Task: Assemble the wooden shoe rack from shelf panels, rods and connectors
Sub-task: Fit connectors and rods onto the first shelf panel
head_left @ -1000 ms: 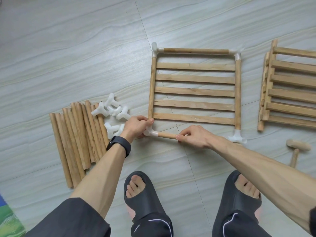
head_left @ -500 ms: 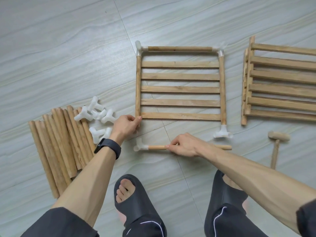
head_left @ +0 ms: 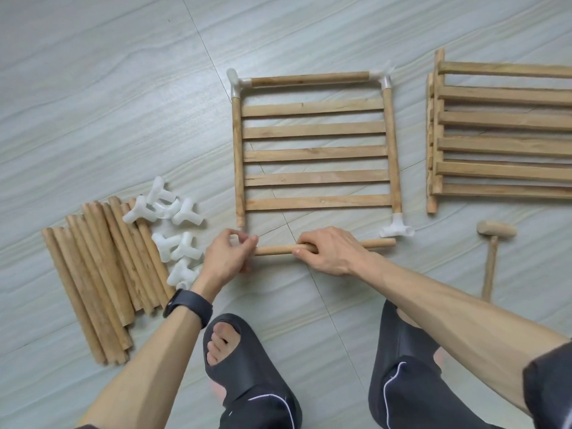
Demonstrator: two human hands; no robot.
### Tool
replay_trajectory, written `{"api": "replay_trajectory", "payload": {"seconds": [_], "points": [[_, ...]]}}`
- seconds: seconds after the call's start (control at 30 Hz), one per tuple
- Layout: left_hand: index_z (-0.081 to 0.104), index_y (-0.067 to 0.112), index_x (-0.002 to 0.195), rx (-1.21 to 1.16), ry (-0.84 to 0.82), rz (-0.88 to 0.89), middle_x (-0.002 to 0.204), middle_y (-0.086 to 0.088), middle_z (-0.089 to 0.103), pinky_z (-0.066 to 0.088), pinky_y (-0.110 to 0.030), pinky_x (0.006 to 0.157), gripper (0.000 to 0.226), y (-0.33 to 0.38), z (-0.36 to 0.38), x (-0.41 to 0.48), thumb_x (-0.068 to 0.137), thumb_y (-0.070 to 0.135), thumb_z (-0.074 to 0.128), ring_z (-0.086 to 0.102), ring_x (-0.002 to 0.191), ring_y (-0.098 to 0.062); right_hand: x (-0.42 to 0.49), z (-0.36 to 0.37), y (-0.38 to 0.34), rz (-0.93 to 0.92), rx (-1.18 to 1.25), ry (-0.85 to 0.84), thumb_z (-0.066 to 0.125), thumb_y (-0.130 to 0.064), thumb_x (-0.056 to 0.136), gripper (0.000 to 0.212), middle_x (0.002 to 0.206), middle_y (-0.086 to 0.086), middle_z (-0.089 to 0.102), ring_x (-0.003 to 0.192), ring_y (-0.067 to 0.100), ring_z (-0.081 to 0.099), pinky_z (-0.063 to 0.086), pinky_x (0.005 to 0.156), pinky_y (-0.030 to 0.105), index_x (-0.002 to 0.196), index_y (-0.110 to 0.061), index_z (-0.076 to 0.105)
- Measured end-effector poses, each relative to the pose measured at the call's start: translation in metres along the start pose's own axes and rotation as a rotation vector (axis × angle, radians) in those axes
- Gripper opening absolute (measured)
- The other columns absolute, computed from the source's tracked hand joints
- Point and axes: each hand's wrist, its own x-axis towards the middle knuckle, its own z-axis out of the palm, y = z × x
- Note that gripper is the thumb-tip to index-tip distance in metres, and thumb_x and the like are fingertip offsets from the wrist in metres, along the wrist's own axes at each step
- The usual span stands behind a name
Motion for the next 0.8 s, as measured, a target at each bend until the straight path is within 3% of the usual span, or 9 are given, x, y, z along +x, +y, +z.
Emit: {"api": "replay_trajectory", "payload": {"seconds": [0.07,0.17,0.23,0.3,0.4,0.47,0.57,0.67,0.8], "points": [[0.061,0.014,0.098,-0.010,0.017,-0.066,0.079,-0.008,0.074,0.063,-0.046,0.070,0.022,-0.004,-0.006,0.006,0.092,0.035,0.062,0.067,0.053,-0.020,-0.003,0.001,-0.005,-0.023,0.010,0.166,0.053,-0.041,0.097,0.024,0.104,-0.004,0.067,0.102,0.022,0.058,0.045,0.086,0.037,0.106,-0.025,0.069],[0.059,0.010,0.085,-0.014,0.064,-0.094,0.078,-0.010,0.066,0.055,-0.032,0.045,0.015,-0.005,-0.015,0.011,0.094,0.021,0.056,0.060,0.042,-0.017,-0.015,-0.010,0.001,0.052,0.051,0.609,0.063,-0.023,0.093,0.020,0.111,0.006,0.062,0.106,0.025,0.055,0.047,0.089,0.043,0.109,-0.014,0.070],[0.057,0.007,0.077,-0.014,0.057,-0.098,0.074,-0.010,0.059,0.049,-0.027,0.041,0.017,-0.005,-0.019,0.014,0.092,0.014,0.052,0.057,0.037,-0.017,-0.030,-0.021,0.017,0.213,0.051,0.815,0.064,-0.025,0.092,0.024,0.118,0.008,0.057,0.112,0.025,0.050,0.042,0.094,0.042,0.114,-0.014,0.067],[0.059,0.004,0.080,-0.042,0.042,-0.117,0.076,-0.011,0.055,0.048,-0.028,0.041,0.017,-0.005,-0.021,0.018,0.092,0.011,0.049,0.056,0.037,-0.019,-0.044,-0.032,0.041,0.444,0.124,0.909,0.063,-0.027,0.094,0.029,0.129,0.009,0.052,0.123,0.027,0.043,0.034,0.102,0.044,0.121,-0.016,0.062],[0.062,0.001,0.083,-0.078,0.026,-0.140,0.077,-0.013,0.055,0.052,-0.031,0.047,0.017,-0.004,-0.020,0.023,0.091,0.008,0.049,0.055,0.036,-0.021,-0.057,-0.045,0.077,0.707,0.418,0.797,0.052,-0.029,0.102,0.035,0.138,0.012,0.050,0.131,0.030,0.044,0.033,0.108,0.041,0.133,-0.013,0.053],[0.063,0.001,0.080,-0.075,0.010,-0.128,0.075,-0.012,0.056,0.053,-0.032,0.046,0.018,-0.004,-0.018,0.024,0.090,0.007,0.050,0.055,0.034,-0.019,-0.059,-0.048,0.092,0.757,0.551,0.638,0.045,-0.027,0.105,0.033,0.135,0.013,0.056,0.126,0.031,0.051,0.036,0.100,0.032,0.132,-0.010,0.055],[0.063,0.003,0.073,-0.052,-0.001,-0.114,0.072,-0.011,0.059,0.054,-0.030,0.042,0.020,-0.002,-0.013,0.023,0.088,0.007,0.051,0.056,0.033,-0.018,-0.055,-0.046,0.100,0.745,0.495,0.514,0.040,-0.028,0.107,0.032,0.129,0.014,0.061,0.120,0.032,0.053,0.035,0.089,0.032,0.124,-0.010,0.060],[0.062,0.004,0.074,-0.038,0.004,-0.124,0.072,-0.012,0.061,0.053,-0.030,0.042,0.019,-0.002,-0.010,0.022,0.088,0.009,0.051,0.058,0.035,-0.022,-0.049,-0.042,0.101,0.730,0.437,0.538,0.036,-0.029,0.108,0.035,0.129,0.017,0.060,0.120,0.034,0.053,0.037,0.093,0.036,0.122,-0.006,0.059],[0.060,-0.005,0.100,0.001,0.009,-0.134,0.082,-0.013,0.060,0.052,-0.031,0.042,0.024,-0.001,-0.008,0.022,0.089,0.014,0.050,0.061,0.040,-0.023,-0.046,-0.036,0.103,0.707,0.429,0.566,0.042,-0.040,0.106,0.034,0.119,0.012,0.060,0.114,0.033,0.054,0.038,0.090,0.037,0.114,-0.011,0.058]]}}
